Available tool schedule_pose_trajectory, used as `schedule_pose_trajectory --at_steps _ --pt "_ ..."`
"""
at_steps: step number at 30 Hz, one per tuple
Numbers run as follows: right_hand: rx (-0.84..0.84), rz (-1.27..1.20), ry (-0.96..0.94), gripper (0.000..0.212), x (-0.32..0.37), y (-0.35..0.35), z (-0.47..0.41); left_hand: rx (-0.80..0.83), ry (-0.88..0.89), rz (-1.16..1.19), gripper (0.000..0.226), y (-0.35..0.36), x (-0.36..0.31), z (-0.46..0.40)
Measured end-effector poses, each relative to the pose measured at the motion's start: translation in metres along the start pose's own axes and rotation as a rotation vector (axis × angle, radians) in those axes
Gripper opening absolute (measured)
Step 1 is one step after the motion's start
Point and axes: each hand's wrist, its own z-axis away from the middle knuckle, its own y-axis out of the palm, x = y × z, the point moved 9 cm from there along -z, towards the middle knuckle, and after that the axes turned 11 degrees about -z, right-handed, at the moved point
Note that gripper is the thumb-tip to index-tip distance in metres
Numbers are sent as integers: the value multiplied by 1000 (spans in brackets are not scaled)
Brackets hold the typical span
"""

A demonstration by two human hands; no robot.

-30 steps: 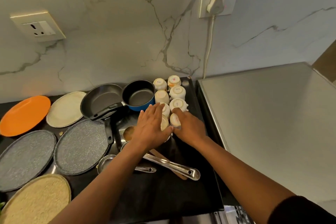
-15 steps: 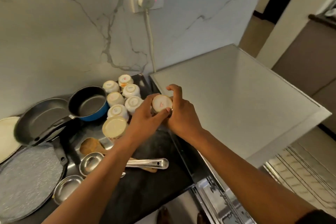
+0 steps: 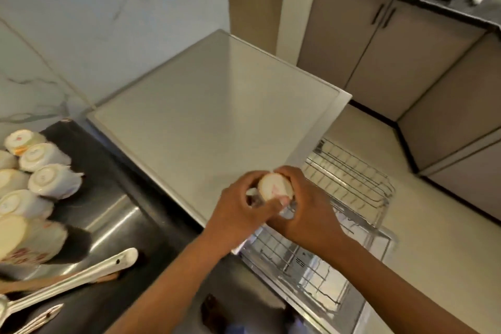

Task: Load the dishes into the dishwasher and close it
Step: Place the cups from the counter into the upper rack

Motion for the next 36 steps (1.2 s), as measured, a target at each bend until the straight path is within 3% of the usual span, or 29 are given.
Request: schedule_pose_trajectory --at_steps 3,6,8,12,16,20,26,36 --pt "-24 -55 108 68 -63 -41 33 131 -43 -15 57 85 3 -6" --pt "-23 -19 186 67 -119 -62 53 261 -142 -61 81 156 24 -6" --pt "2 3 265 65 -163 -64 61 312 -180 -119 73 192 43 -9" --pt "91 39 390 75 -255 -34 60 352 -284 -291 63 229 101 -19" --pt "171 82 306 78 -309 24 30 372 -403 -674 66 235 175 -25" --pt "202 64 173 86 -333 83 -4 385 -400 -950 73 227 226 -30" --pt "204 8 49 89 -337 148 -45 416 -441 -1122 87 208 274 -33" --pt "298 54 -15 65 -324 199 -88 375 -485 -1256 72 194 284 -65"
